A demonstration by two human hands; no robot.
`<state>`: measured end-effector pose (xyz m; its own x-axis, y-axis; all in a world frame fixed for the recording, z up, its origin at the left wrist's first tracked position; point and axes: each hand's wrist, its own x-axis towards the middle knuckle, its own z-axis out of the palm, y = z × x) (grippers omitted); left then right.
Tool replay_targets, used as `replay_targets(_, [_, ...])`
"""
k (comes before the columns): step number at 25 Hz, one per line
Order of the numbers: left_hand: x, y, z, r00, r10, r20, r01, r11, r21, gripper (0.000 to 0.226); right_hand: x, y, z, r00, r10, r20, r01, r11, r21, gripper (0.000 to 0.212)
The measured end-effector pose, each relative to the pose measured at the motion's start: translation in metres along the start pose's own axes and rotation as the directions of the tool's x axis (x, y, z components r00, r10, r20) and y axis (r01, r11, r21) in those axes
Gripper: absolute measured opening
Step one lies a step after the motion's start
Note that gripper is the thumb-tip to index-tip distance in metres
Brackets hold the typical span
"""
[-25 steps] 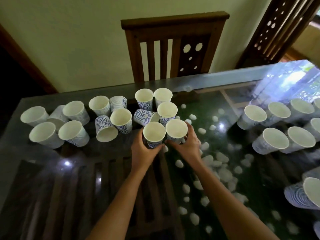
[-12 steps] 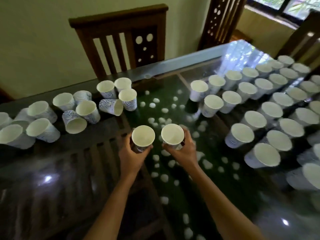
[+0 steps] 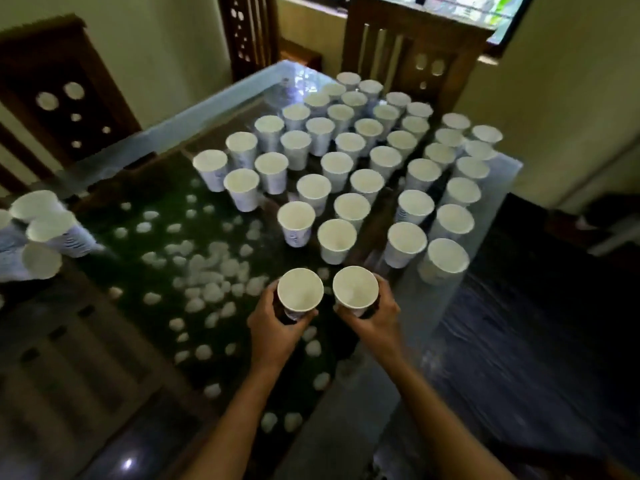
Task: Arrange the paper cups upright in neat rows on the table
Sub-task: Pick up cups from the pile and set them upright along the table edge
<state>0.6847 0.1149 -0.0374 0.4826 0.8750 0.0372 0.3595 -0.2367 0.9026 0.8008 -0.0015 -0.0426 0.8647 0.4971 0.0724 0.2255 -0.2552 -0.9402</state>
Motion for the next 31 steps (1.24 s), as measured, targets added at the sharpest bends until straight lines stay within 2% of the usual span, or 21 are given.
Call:
replay_targets(4, [-0.006,0.034,0.061,0.987,0.029,0.156,-0.021,0.998,-0.054,0.073,0.005,0.023,-0.058,0.981,0.061,-0.186,-0.062,0.998,0.001,0.069])
replay_targets(7, [-0.005,0.043,0.094,0.972,0.049,0.231,-0.035,0.997,-0.064,0.072,0.008,0.038,-0.085,0.959,0.104,-0.264,-0.105,0.994,0.009,0.067])
replay_targets(17, [0.004,0.047,0.131,0.953,0.091,0.287,-0.082,0.996,-0.043,0.070,0.007,0.056,-0.098,0.951,0.148,-0.272,-0.158,0.987,-0.012,0.070])
replay_targets(21, [0.009,0.046,0.130,0.939,0.044,0.342,-0.031,0.999,-0.044,0.086,-0.003,0.056,-0.098,0.961,0.129,-0.245,-0.147,0.987,-0.057,0.080])
replay_targets(23, [0.009,0.042,0.123,0.933,0.024,0.359,0.000,0.998,-0.065,0.090,-0.009,0.053,-0.096,0.959,0.107,-0.263,-0.140,0.984,-0.108,0.089])
replay_targets(26, [0.003,0.034,0.101,0.936,0.010,0.352,-0.009,1.000,-0.004,0.087,-0.020,0.040,-0.094,0.947,0.018,-0.321,-0.101,0.965,-0.244,0.094])
replay_targets(29, [-0.006,0.019,0.062,0.955,-0.006,0.296,-0.015,0.998,0.068,0.083,-0.032,0.019,-0.087,0.941,-0.114,-0.319,-0.001,0.941,-0.337,0.088])
replay_targets(31, [-0.007,0.005,0.025,0.969,-0.002,0.247,-0.027,0.993,0.113,0.077,-0.036,0.001,-0.069,0.940,-0.217,-0.262,0.106,0.919,-0.380,0.078])
